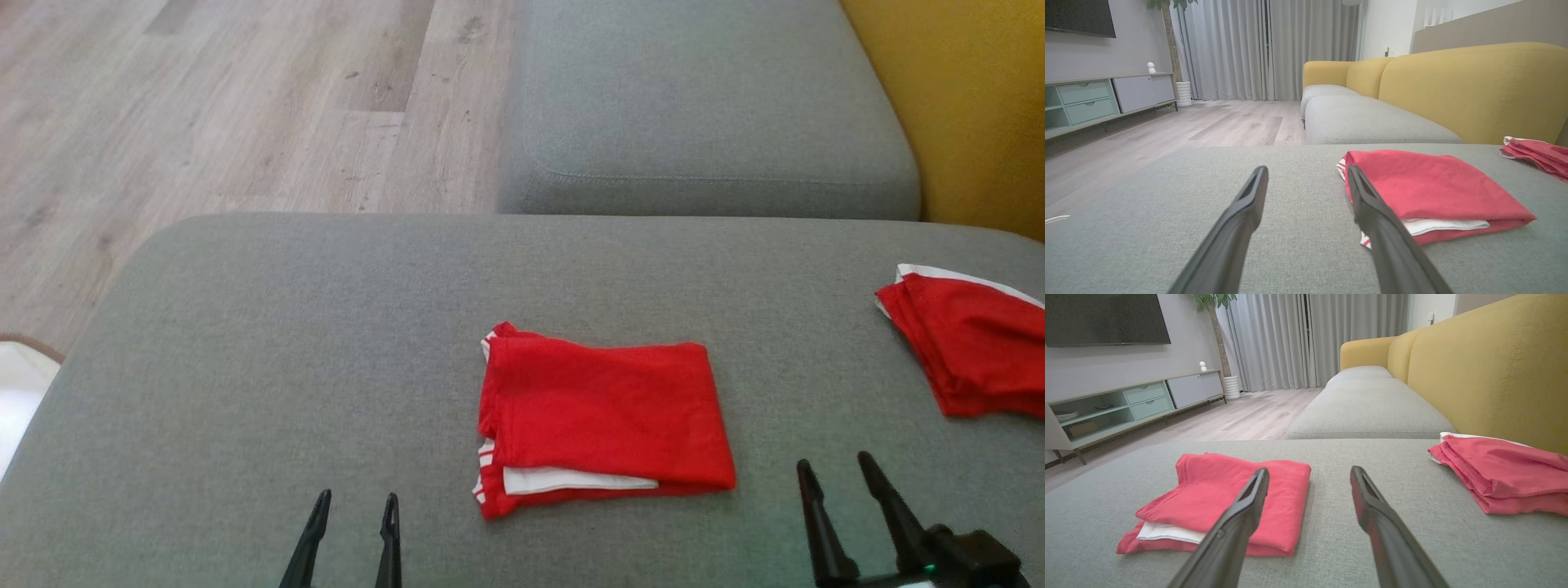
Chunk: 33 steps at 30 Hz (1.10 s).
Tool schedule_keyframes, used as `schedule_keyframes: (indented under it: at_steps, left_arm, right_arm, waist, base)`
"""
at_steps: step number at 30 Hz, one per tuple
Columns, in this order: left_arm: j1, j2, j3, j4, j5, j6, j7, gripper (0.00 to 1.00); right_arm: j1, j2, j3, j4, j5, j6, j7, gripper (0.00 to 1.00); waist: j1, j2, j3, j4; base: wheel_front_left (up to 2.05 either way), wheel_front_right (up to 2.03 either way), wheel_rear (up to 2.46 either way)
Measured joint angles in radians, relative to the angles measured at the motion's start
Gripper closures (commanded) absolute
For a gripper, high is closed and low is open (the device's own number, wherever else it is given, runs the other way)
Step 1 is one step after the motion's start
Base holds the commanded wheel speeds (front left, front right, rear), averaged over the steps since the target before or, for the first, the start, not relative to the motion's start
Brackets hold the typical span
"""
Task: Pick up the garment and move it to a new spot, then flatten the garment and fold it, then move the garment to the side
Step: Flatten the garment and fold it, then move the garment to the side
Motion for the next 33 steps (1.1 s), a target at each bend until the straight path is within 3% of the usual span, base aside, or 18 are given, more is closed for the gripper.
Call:
schedule_keyframes:
  at_steps: [33]
  left_arm:
    - [0.000, -0.030, 0.051, 0.058, 0.019, -0.024, 0.000, 0.00]
  right_arm:
    - [0.003, 0.013, 0.044, 0.024, -0.004, 0.000, 0.000, 0.00]
  waist:
    - [0.0001, 0.0000, -0.011, -0.057]
  base:
    - [0.00, 0.00, 0.00]
